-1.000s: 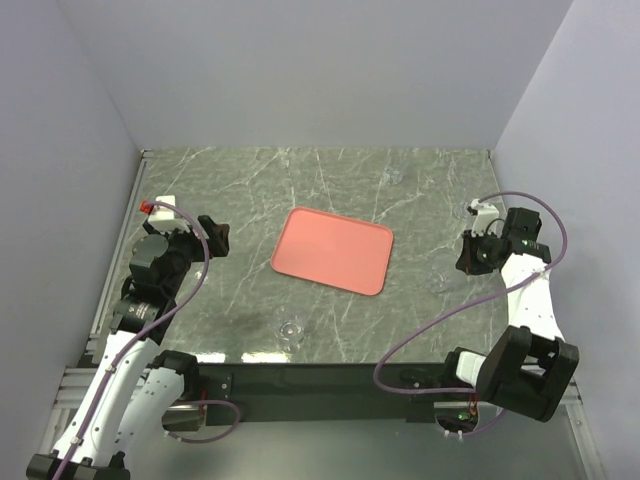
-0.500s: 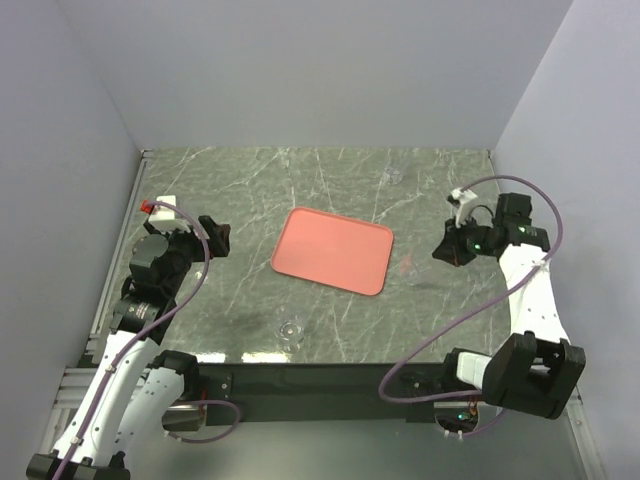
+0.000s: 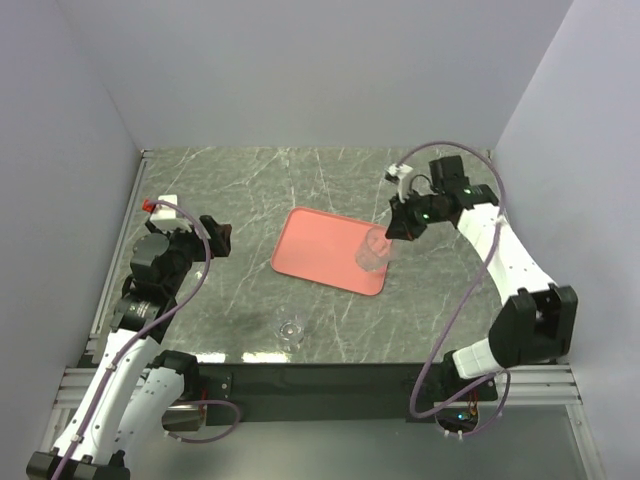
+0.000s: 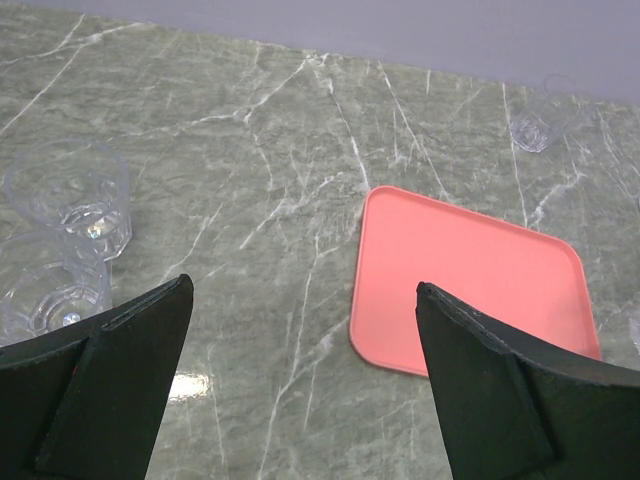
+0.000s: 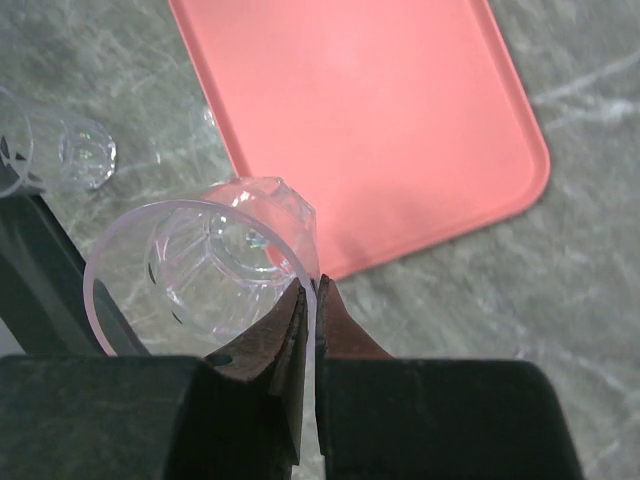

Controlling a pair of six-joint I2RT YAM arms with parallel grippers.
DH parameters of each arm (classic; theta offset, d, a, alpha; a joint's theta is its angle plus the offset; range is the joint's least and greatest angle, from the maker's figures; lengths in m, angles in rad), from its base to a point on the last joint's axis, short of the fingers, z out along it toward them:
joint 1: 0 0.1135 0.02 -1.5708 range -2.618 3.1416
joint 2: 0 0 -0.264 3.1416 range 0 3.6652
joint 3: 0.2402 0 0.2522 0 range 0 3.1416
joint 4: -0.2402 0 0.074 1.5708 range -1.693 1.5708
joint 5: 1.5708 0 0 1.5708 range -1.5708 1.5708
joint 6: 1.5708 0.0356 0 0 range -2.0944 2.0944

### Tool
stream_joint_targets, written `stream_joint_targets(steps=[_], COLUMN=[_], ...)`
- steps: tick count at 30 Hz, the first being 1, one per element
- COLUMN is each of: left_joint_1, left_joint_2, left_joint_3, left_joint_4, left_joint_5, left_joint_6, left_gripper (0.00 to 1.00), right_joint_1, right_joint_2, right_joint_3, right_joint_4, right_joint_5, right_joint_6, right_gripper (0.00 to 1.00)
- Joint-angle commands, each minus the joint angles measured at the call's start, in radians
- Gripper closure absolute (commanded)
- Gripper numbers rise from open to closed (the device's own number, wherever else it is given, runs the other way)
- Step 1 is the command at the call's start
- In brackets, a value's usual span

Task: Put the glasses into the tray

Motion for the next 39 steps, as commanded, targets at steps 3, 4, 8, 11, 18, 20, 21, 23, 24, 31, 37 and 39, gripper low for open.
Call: stream_joint_targets(steps=[3,4,8,11,18,20,21,23,24,31,37,39], left_joint_1=[-0.004,-0.004,-0.004,-0.004,-0.004,-0.004,-0.004,-0.004,-0.004,-0.004,-0.004,-0.004], left_joint_2=[0.009,0.011,0.018,0.022,0.028,0.031,0.031,0.032,0.032,0.037,0.037,0.035], left_joint_3=[0.017,0.017,0.016,0.017,0.017,0.017,0.017,0.017,0.017,0.017,0.017,0.017], left_joint_4=[0.046,0.045,0.046,0.046,0.045,0.046,0.046,0.045,0.046,0.048,0.049,0.049], left_joint_5=[0.01,0.009,0.006,0.007,0.003,0.001,0.001,0.001,0.003,0.004,0.004,0.007], left_joint_6=[0.008,0.008,0.013,0.014,0.019,0.02,0.02,0.022,0.022,0.023,0.025,0.025], left_gripper=[0.01,0.01,0.01,0.01,0.01,0.01,0.01,0.01,0.01,0.01,0.01,0.01], right_joint_1=[0.105,0.119,0.177,0.218,0.31,0.336,0.347,0.37,0.375,0.413,0.438,0.444], right_joint_2=[0.128,0.146,0.241,0.304,0.47,0.52,0.537,0.58,0.595,0.735,0.815,0.83], right_joint_3=[0.142,0.157,0.234,0.301,0.511,0.572,0.593,0.648,0.668,0.861,0.921,0.942], right_joint_4=[0.009,0.009,-0.006,-0.014,-0.055,-0.066,-0.071,-0.074,-0.075,-0.104,-0.086,-0.083], right_joint_5=[0.051,0.059,0.095,0.122,0.214,0.237,0.247,0.277,0.287,0.381,0.465,0.487], right_joint_6=[0.052,0.056,0.069,0.084,0.112,0.119,0.122,0.133,0.135,0.167,0.191,0.197], right_gripper=[1.0,1.0,1.0,1.0,1.0,1.0,1.0,1.0,1.0,1.0,1.0,1.0])
